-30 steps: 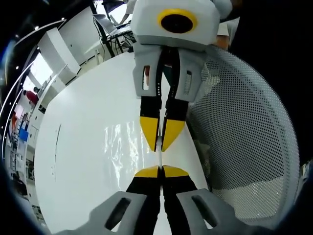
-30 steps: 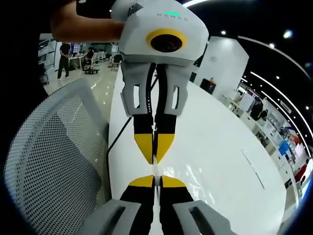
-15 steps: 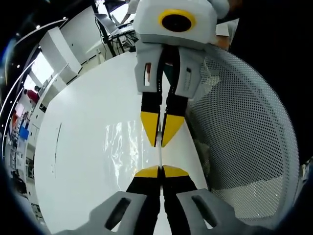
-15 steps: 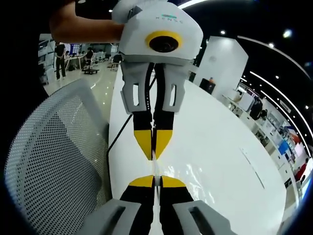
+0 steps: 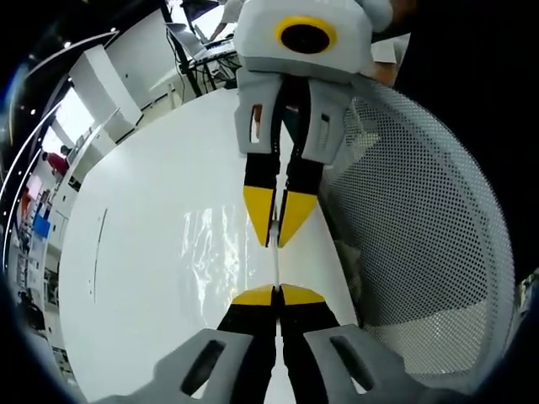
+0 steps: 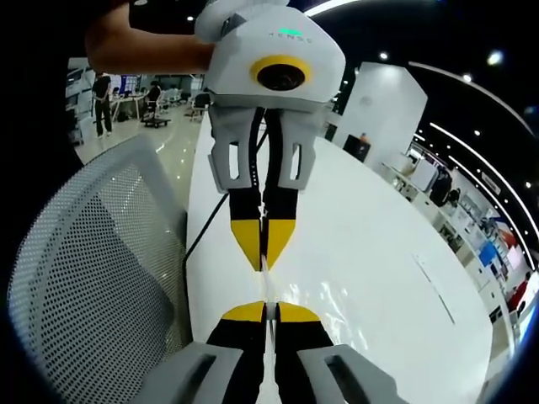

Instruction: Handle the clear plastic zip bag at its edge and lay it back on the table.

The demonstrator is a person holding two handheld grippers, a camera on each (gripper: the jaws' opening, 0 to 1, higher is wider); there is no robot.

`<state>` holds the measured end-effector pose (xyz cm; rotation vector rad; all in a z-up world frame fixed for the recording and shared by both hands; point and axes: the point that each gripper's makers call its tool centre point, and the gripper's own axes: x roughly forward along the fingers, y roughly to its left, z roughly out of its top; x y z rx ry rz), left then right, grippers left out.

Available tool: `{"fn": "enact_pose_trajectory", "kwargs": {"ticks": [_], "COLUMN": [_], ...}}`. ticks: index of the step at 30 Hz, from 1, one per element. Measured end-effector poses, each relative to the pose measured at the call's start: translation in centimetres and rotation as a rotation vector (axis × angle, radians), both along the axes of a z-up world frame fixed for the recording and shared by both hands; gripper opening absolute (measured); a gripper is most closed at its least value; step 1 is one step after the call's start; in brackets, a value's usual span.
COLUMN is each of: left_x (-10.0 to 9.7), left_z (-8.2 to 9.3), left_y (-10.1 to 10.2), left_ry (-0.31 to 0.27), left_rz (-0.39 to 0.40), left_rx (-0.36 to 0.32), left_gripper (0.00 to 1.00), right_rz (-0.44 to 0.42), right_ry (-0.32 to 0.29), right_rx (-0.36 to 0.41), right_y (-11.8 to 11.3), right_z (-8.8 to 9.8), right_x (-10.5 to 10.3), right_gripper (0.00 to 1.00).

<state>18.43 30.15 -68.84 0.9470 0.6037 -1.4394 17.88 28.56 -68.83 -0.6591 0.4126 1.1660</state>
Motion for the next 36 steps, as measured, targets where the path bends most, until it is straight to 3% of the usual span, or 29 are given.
{"fn": "enact_pose_trajectory", "kwargs": {"ticks": [36], "left_x": [0.3], "left_z": [0.0], "left_y": [1.1], "left_ry": [0.009], "left_rz": [0.037], "left_rx": [-0.003], "left_gripper": [0.0], "right_rz": [-0.028], "right_ry": [0.006], "right_rx": [0.003], "right_y": [-1.1], "right_z": [0.0], "right_x": [0.5], "right_gripper": [0.0]}}
